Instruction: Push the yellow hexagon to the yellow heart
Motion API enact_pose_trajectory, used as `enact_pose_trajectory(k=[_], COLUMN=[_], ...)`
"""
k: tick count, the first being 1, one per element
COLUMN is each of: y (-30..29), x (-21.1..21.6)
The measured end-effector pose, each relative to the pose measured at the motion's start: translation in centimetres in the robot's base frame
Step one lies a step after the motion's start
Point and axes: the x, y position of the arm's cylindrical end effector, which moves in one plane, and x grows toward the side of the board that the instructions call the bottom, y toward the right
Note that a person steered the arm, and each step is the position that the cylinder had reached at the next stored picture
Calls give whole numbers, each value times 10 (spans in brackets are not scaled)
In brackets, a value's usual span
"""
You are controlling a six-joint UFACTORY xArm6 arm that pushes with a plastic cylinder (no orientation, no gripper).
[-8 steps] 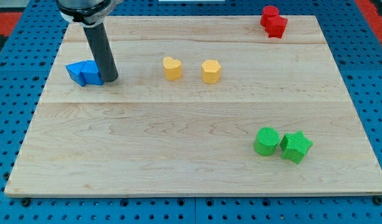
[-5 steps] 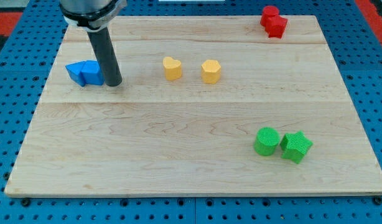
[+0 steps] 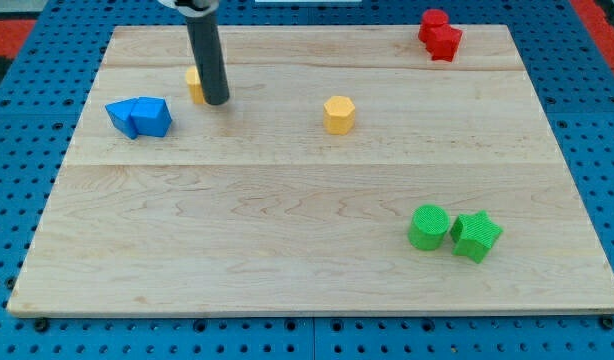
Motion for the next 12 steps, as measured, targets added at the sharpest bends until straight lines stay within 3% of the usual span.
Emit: enact_pose_trajectory(k=[1, 2, 3, 5, 6, 8, 9, 10, 11, 12], y=[-24, -28, -12, -80, -75, 167, 255, 256, 209, 159], x=[-43, -43, -16, -36, -54, -44, 11, 71, 33, 26])
